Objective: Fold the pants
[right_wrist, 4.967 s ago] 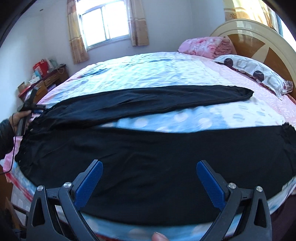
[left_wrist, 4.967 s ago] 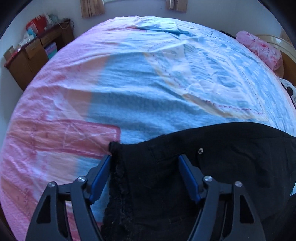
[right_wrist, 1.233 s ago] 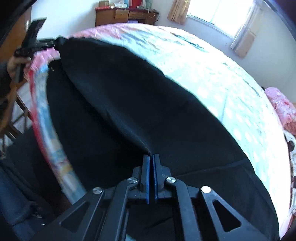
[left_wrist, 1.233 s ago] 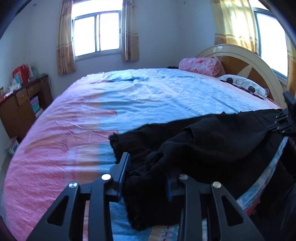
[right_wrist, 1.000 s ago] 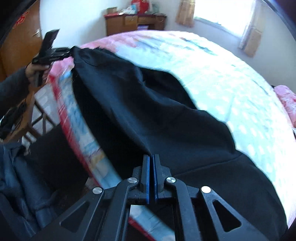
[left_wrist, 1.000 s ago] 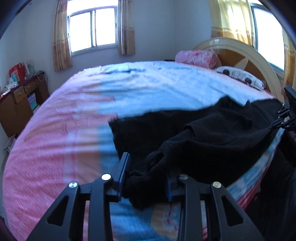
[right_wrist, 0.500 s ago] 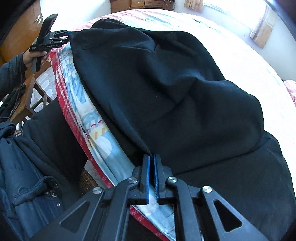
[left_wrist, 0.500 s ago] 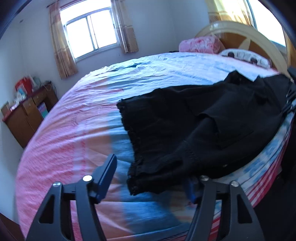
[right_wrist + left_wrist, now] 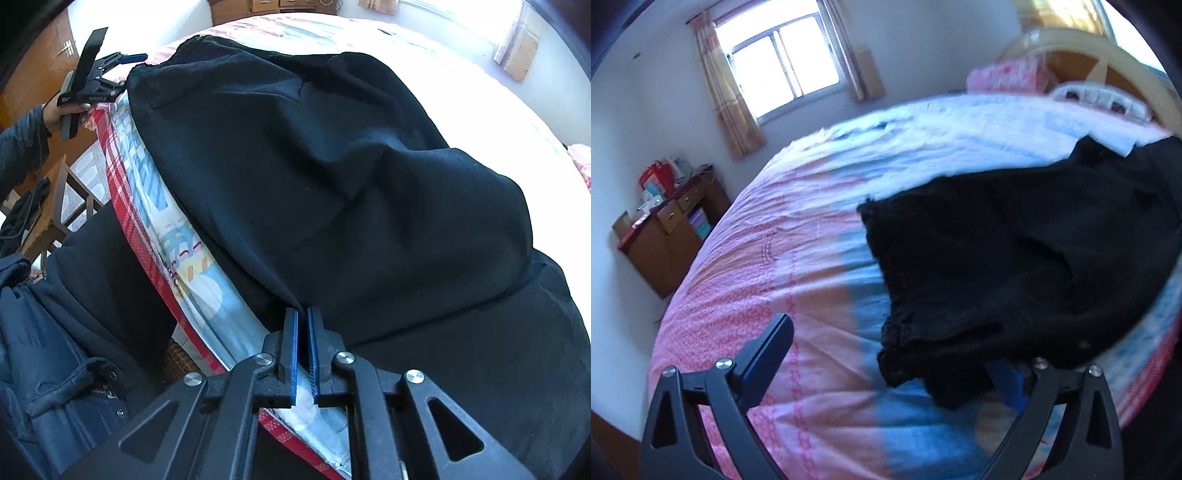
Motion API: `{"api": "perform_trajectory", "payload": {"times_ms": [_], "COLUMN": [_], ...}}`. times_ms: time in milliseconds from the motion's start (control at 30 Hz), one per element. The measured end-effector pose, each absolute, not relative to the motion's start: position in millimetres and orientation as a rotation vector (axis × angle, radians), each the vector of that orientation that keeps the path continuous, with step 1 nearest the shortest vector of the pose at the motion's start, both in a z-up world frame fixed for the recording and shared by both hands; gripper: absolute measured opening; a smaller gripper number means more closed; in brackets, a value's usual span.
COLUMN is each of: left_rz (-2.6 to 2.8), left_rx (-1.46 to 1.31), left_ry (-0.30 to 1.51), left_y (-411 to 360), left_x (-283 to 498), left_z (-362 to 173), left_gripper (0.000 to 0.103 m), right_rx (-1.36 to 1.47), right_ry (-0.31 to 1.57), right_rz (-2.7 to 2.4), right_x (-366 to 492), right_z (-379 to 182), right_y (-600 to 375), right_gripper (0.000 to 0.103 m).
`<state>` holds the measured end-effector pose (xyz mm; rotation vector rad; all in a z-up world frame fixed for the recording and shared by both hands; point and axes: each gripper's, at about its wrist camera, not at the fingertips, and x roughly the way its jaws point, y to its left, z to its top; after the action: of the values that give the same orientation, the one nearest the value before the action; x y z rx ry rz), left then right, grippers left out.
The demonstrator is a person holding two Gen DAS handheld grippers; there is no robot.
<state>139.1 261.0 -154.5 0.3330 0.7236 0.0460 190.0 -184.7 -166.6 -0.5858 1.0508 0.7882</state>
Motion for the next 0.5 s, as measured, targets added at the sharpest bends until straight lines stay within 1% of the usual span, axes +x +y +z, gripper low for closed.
{"api": "perform_trajectory", "payload": {"times_ms": [67,167,200,267,333,367,400,500], "left_rz": [0.029,-0.013,-0.016,0.007,-0.078,-0.175,-0.216,-0.155], "left_rx": [0.386,0.358,0.404,0.601,0.554,0.475,0.462,0.582], "left_ry": [0.738,0.761,0.751,0.72,0.734,0.773,0.793,0.833], "left_y": [259,268,266,248,242,242,240,240], "left_x": [143,141,139,130,126,126,127,124], "left_z": [-161,-154,-151,-149,-141,-137,-137,-151], "left_gripper": [0.103,0.103,0.103,0.103,0.103,0.103,0.103,0.103], "right_rx": [-0.582,-0.598,-0.597,-0.59,-0.582,-0.58,-0.58,-0.59], "right_ry": [1.054,1.041,1.039,1.038,1.041,1.043,1.045,1.041], "right_rz": [0.788,0.781,0.778,0.773,0.77,0.77,0.771,0.772], "right_x": [191,187,186,186,186,186,187,186], "right_z": [-165,-164,-164,-165,-166,-167,-168,-166], "right_y": [-185,-184,-184,-184,-184,-184,-184,-183], "right_gripper": [0.007,0.007,0.007,0.007,0.007,0.007,0.007,0.007]}}
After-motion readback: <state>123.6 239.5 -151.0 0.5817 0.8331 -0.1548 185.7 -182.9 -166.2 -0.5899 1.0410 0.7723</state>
